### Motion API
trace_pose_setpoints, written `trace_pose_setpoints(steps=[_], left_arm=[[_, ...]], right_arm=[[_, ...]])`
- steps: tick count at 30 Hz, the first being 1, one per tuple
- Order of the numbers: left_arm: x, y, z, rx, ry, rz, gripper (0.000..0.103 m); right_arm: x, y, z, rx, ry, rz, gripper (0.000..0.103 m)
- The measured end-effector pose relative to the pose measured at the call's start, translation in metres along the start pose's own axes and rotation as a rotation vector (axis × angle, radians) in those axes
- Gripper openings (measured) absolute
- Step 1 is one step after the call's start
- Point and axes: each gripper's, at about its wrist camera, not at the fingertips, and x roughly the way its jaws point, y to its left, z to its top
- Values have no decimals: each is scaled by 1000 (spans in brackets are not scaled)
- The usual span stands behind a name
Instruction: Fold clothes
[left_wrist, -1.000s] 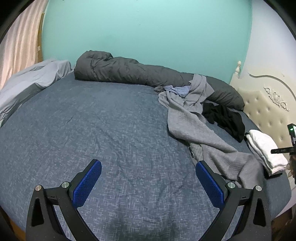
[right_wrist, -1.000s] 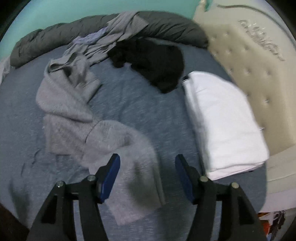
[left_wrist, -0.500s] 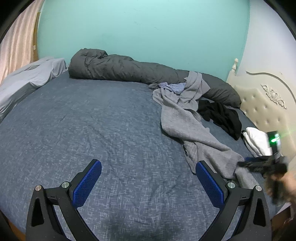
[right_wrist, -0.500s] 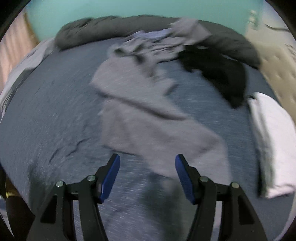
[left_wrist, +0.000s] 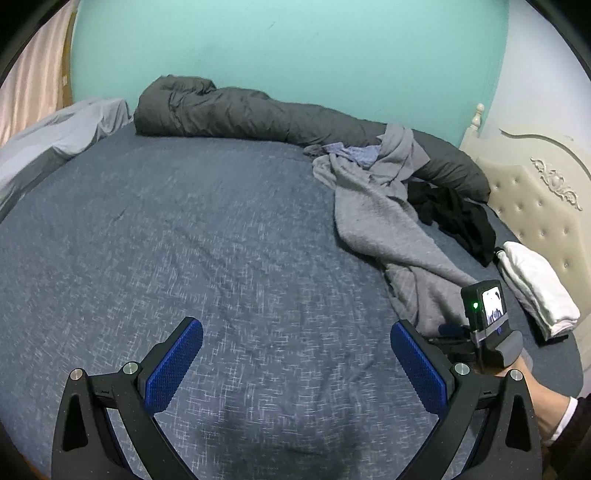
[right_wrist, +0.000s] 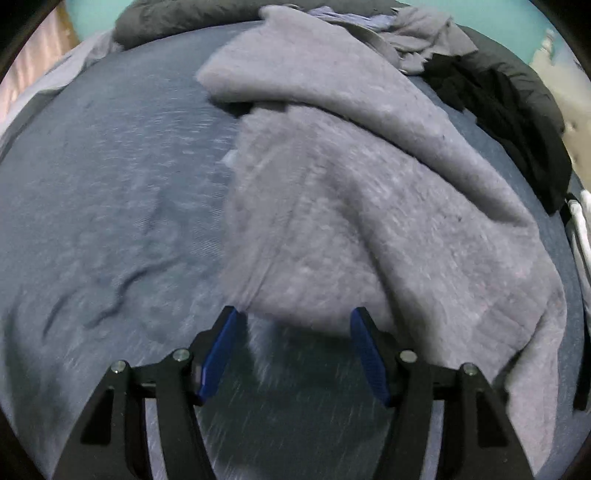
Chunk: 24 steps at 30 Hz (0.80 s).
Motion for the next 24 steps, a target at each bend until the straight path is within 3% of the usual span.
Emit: trace_pose_setpoints(steps=[5,7,9,15,24], left_arm=[[-2,0,-1,-5,-3,3,103],[-2,0,-1,-7,-4,4,103],[-3,0,-1,-9,-5,5,103],[-9,-2,-1,-13,-12,9,103],[-78,-24,17,-2,-103,-15,103]], right_arm=[[11,-5,7,9,-35,-10,59],[5,-7,10,-12,-68,-5,21],[-5,-11,12,-14,-101,-13,12],[-66,-25,19,-30,-254,-11,8],[-221,-25,44,-92,-454,8,4]])
